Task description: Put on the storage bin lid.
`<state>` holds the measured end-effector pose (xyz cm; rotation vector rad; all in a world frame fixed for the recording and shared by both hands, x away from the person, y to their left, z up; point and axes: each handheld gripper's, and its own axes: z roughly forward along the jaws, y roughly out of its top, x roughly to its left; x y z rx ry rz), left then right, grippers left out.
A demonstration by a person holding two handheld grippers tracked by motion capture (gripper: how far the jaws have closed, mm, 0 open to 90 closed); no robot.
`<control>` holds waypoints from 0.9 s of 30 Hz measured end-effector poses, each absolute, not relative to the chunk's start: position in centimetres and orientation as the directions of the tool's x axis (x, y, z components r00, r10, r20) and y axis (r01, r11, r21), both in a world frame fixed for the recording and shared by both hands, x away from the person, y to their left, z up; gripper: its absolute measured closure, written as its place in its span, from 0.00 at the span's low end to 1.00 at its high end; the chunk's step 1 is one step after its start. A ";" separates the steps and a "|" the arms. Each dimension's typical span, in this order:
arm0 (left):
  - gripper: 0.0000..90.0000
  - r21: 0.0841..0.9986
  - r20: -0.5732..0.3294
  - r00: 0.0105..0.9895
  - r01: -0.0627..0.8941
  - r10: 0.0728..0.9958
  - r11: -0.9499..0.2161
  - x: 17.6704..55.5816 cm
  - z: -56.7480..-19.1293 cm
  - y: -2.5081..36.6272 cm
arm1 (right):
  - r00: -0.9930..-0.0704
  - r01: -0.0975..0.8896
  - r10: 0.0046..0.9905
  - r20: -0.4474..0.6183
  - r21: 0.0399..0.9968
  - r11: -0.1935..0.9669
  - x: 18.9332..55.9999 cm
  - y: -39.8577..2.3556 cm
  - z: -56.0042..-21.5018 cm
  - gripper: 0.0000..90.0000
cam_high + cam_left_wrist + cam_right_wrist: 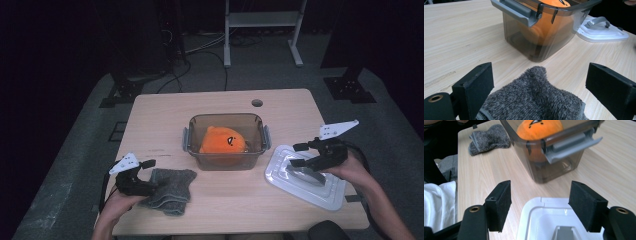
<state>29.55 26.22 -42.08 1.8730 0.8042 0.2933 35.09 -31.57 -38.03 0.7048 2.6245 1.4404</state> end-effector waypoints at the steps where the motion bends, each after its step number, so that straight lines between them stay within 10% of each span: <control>1: 0.08 0.885 -0.155 0.746 0.397 0.648 -0.245 29.5 -42.1 26.2 | -0.890 0.363 0.427 0.159 0.813 0.455 34.9 -31.8 -38.3 0.37; 27: 0.03 0.881 -0.157 0.722 0.410 0.674 -0.234 29.4 -42.3 26.7 | -0.834 0.412 0.533 0.145 0.805 0.426 33.3 -35.2 -43.5 0.36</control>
